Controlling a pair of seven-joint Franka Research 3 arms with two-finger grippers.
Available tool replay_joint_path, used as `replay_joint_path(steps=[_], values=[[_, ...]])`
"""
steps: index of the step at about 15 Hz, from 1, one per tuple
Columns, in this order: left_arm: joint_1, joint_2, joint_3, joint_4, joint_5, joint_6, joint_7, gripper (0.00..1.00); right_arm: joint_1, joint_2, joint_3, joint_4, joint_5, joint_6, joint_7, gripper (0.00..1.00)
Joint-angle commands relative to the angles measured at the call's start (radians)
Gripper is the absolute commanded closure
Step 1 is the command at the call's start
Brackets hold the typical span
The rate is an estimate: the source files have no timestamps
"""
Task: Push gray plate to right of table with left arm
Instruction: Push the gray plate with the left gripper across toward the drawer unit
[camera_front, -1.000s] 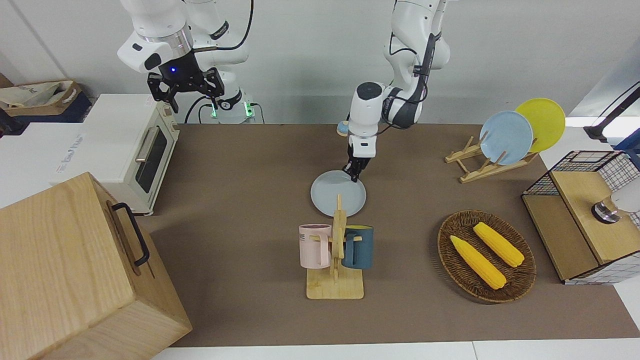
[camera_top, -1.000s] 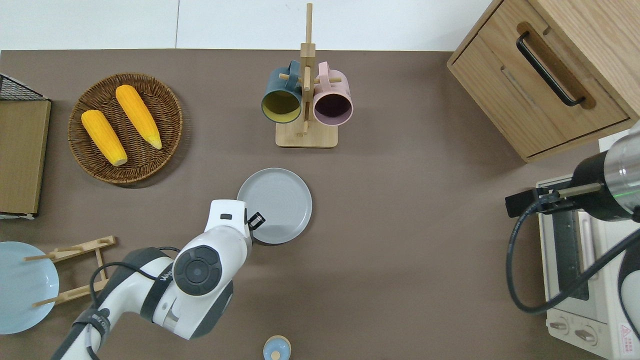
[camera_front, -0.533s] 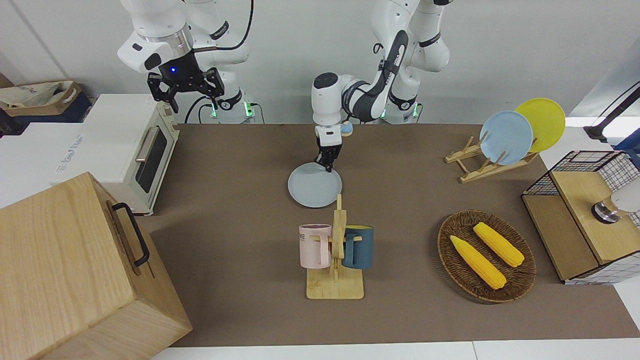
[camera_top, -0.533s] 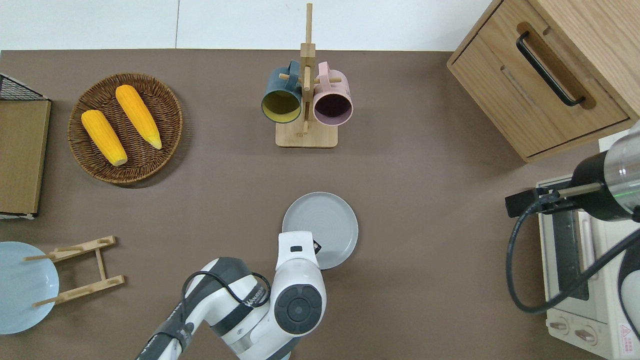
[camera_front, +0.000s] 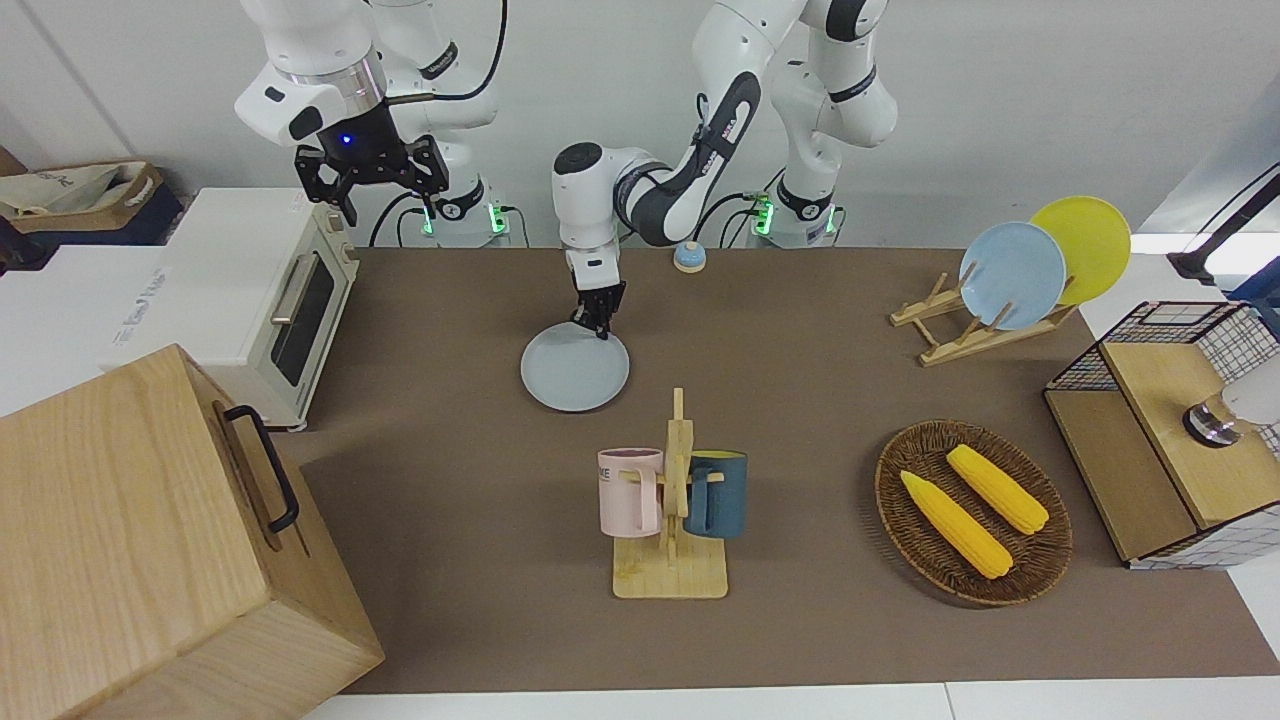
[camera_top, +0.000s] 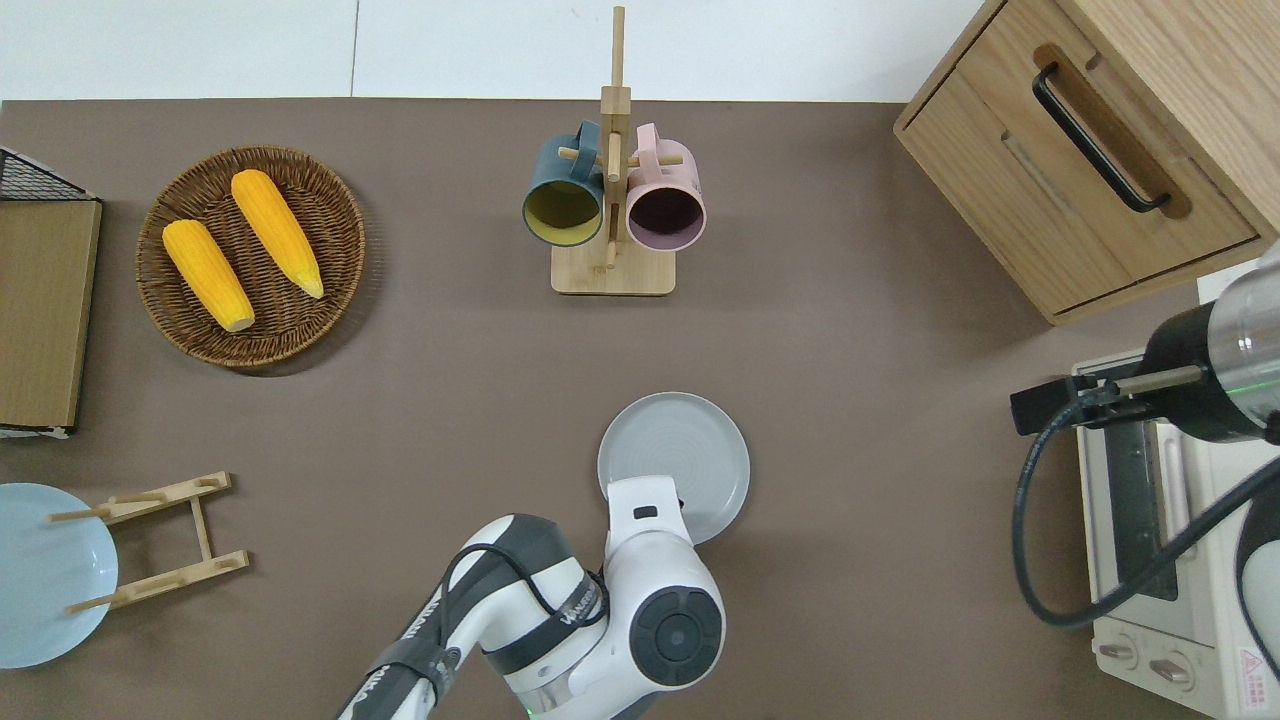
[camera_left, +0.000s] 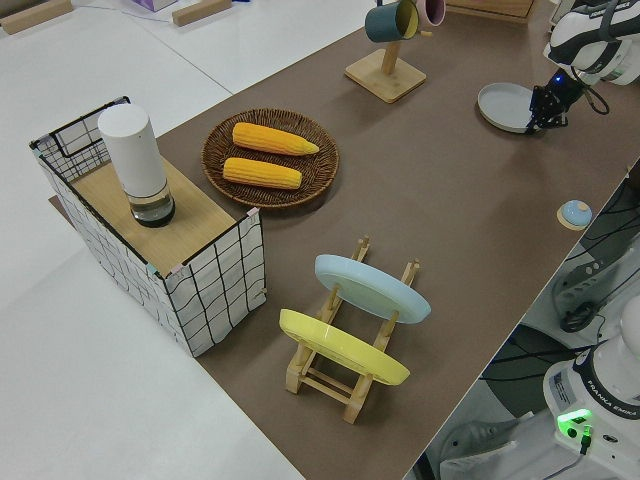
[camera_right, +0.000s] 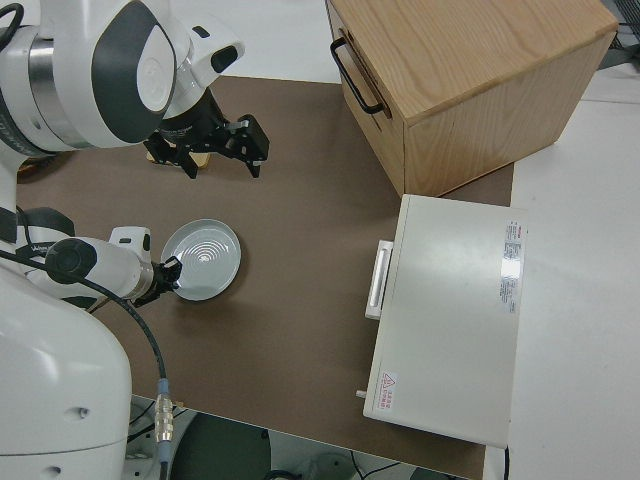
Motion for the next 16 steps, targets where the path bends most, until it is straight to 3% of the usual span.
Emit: replay_joint_path(steps=[1,10,13,15,16], values=[[-0.048,0.108,0.008,0.118,0.015,-0.035,-0.046,1.00,-0.020,-0.003,0.013,0.008,0.010,-0.015,0.001,0.017],[-0.096,0.214,0.012,0.296,0.023,-0.086,-0.085,1.00,-0.020,-0.003,0.015,0.008,0.010,-0.015,0.001,0.017],[-0.096,0.209,0.012,0.298,0.050,-0.112,-0.076,0.85,-0.020,-0.003,0.015,0.008,0.010,-0.015,0.001,0.017],[-0.090,0.205,0.011,0.302,0.061,-0.113,-0.076,0.47,-0.020,-0.003,0.015,0.008,0.010,-0.015,0.001,0.017],[-0.087,0.202,0.012,0.306,0.060,-0.116,-0.073,0.44,-0.020,-0.003,0.013,0.008,0.010,-0.015,0.001,0.017]])
